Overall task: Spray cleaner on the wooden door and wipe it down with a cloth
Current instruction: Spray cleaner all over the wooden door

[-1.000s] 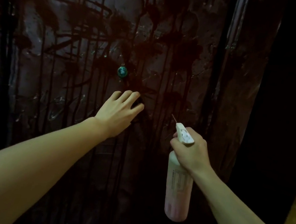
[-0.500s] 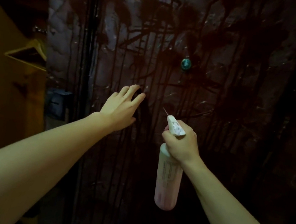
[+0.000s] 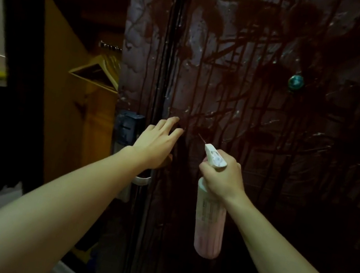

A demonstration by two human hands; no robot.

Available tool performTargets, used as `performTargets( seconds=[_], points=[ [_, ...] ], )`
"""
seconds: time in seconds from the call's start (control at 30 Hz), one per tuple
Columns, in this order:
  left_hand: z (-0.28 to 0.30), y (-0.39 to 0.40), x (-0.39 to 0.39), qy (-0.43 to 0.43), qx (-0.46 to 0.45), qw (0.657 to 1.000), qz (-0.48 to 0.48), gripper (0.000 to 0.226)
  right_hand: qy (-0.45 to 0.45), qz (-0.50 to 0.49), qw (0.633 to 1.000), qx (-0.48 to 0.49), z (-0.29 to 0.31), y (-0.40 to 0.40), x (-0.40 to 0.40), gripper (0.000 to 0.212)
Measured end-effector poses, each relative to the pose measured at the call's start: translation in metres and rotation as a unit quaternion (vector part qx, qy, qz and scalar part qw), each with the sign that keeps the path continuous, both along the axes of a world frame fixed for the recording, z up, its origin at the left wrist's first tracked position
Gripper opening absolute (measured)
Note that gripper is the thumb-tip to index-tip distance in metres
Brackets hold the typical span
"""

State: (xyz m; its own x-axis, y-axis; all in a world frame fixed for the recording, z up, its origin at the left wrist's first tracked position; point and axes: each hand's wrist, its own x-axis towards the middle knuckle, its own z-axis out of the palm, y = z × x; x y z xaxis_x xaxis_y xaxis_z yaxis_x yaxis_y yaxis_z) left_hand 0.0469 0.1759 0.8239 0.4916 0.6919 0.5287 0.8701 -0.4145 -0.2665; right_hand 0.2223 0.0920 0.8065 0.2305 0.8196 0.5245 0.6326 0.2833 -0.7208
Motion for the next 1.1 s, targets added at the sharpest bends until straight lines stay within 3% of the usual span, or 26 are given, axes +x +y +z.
performTargets(
  seconds=[0.3,0.47,0.6,0.87,1.1],
  points=[
    [-0.04,0.02,-0.053,0.005,-0.052,0.997,0.051,0.071,0.028,0.033,0.999,-0.008,-0.008,0.026,-0.042,0.002],
    [-0.045,0.027,-0.077,-0.001,-0.02,0.999,0.042,0.06,0.019,0.037,0.999,-0.018,-0.006,0.035,-0.068,0.01],
    [-0.04,0.031,-0.095,-0.012,0.005,0.999,0.031,0.063,0.011,0.092,0.996,-0.014,-0.009,0.044,-0.093,0.005],
    [-0.033,0.037,-0.117,-0.046,-0.015,0.998,0.033,0.077,-0.016,0.084,0.996,-0.01,-0.015,0.06,-0.136,0.007],
    [-0.027,0.047,-0.123,-0.081,0.014,0.997,0.01,0.072,0.03,0.1,0.995,0.003,-0.013,0.067,-0.147,0.007]
  ],
)
